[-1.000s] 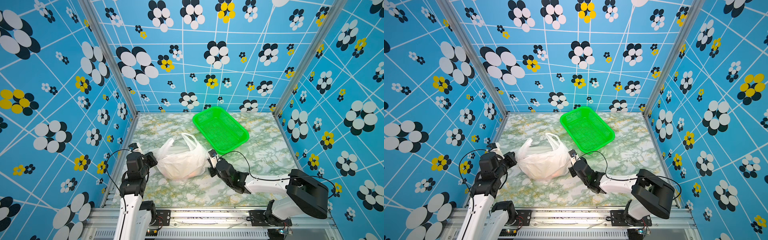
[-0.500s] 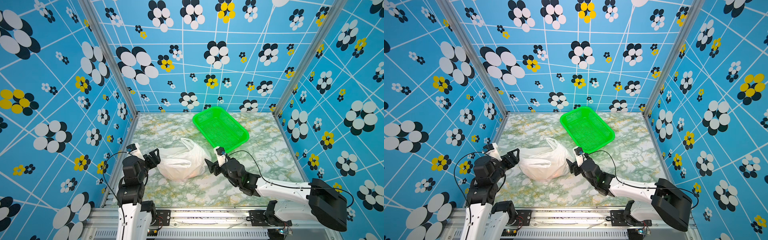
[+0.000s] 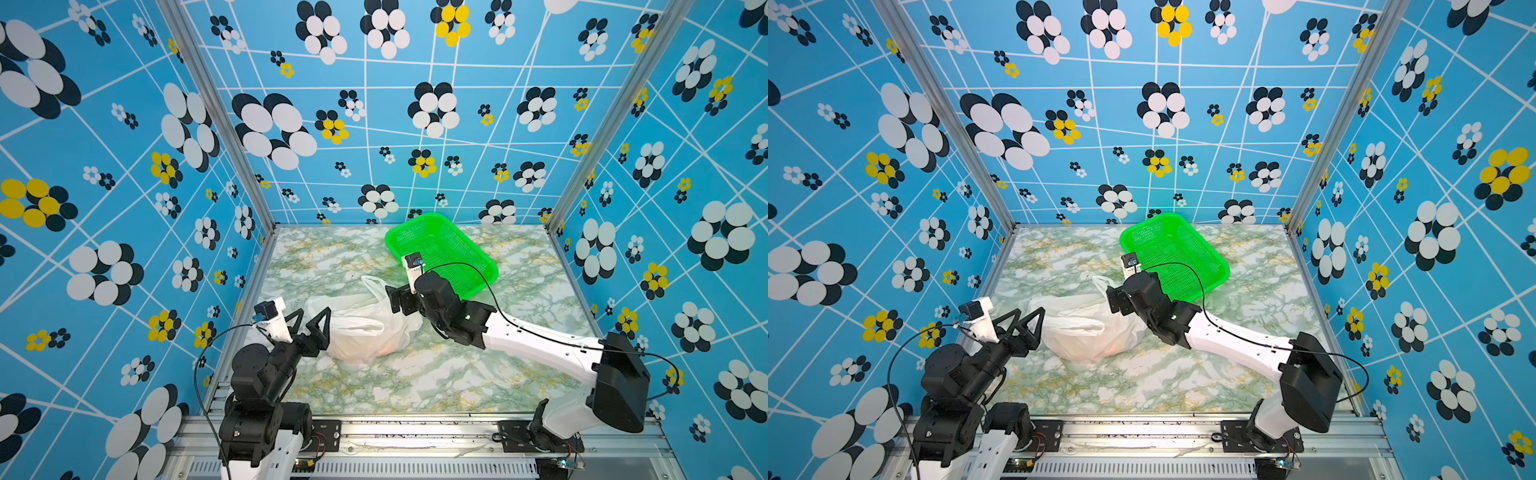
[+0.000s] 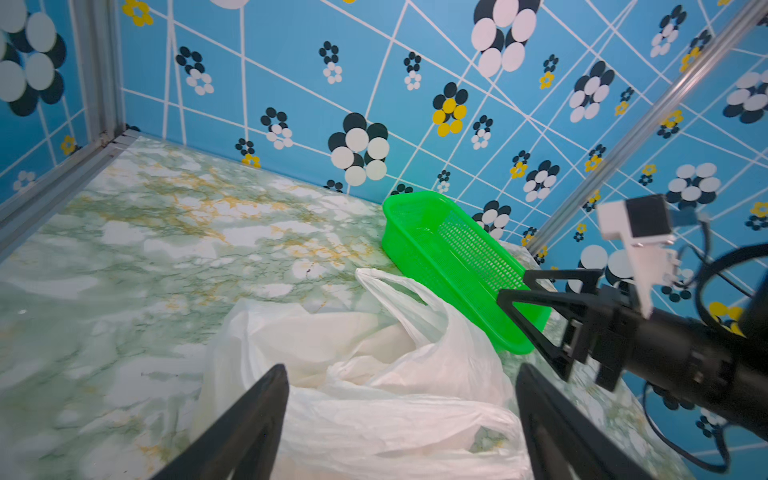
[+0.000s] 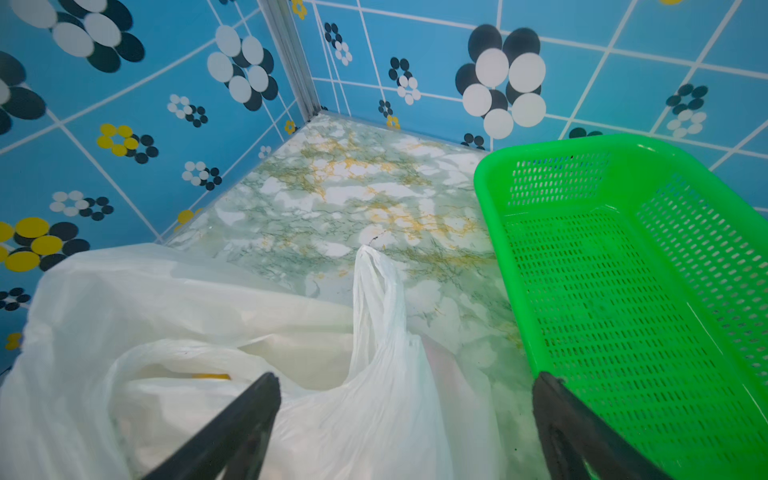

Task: Untie the knot of the plastic bag and take out the fruit

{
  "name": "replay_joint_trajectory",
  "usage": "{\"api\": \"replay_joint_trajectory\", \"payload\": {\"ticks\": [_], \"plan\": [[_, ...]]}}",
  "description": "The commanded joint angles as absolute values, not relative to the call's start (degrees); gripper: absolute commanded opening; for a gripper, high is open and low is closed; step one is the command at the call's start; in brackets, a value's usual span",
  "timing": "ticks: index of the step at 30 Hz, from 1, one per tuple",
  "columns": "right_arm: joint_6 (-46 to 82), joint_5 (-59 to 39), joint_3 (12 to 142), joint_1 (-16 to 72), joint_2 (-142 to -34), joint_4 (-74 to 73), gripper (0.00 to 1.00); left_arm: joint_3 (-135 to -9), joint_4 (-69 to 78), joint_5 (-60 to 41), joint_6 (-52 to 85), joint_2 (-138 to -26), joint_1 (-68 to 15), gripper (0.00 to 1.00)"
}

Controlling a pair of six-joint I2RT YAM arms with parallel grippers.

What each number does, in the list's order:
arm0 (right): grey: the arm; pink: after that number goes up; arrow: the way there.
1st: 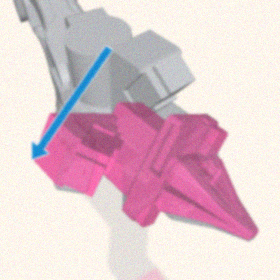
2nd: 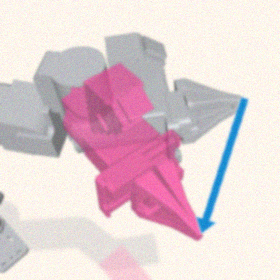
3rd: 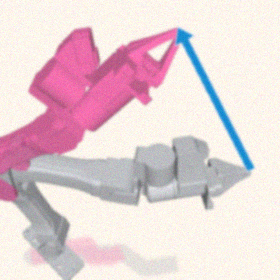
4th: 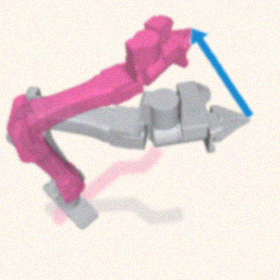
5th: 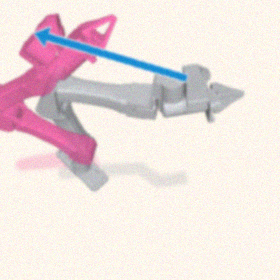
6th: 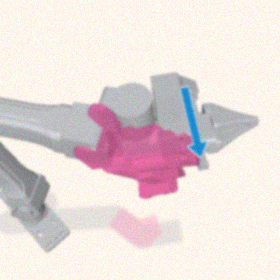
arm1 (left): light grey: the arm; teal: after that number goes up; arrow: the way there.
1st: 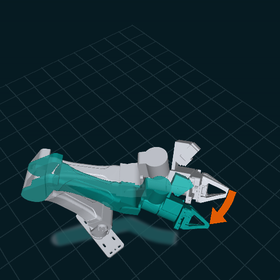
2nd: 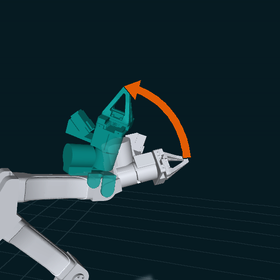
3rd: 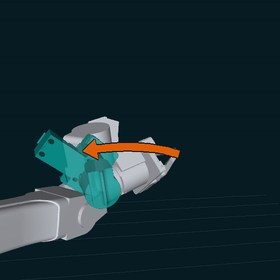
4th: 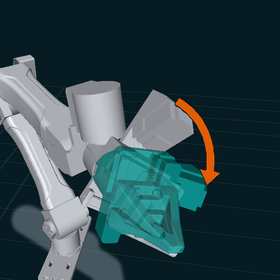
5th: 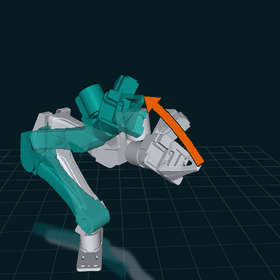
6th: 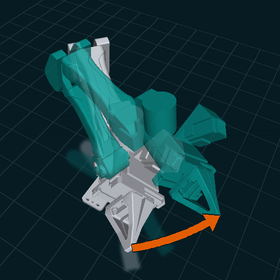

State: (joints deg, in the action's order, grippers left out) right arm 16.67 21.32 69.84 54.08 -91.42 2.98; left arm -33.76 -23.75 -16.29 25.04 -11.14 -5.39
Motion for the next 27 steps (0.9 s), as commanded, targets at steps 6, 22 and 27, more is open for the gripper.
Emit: {"api": "replay_joint_trajectory", "payload": {"ticks": [6,22,27], "plan": [[23.9,4.5,84.3,46.7,-106.2,15.7,0.92,-28.8,-20.3,-12.2,20.0,-13.1,-16.4,0.84],[25.7,-3.6,94.5,46.1,-113.5,16.1,0.02,-25.7,-18.7,-3.6,13.7,-14.1,-27.9,0.9],[25.0,-3.0,85.6,46.1,-105.1,8.5,0.0,-26.3,-18.6,-0.7,10.0,-15.4,-31.3,1.0]]}}
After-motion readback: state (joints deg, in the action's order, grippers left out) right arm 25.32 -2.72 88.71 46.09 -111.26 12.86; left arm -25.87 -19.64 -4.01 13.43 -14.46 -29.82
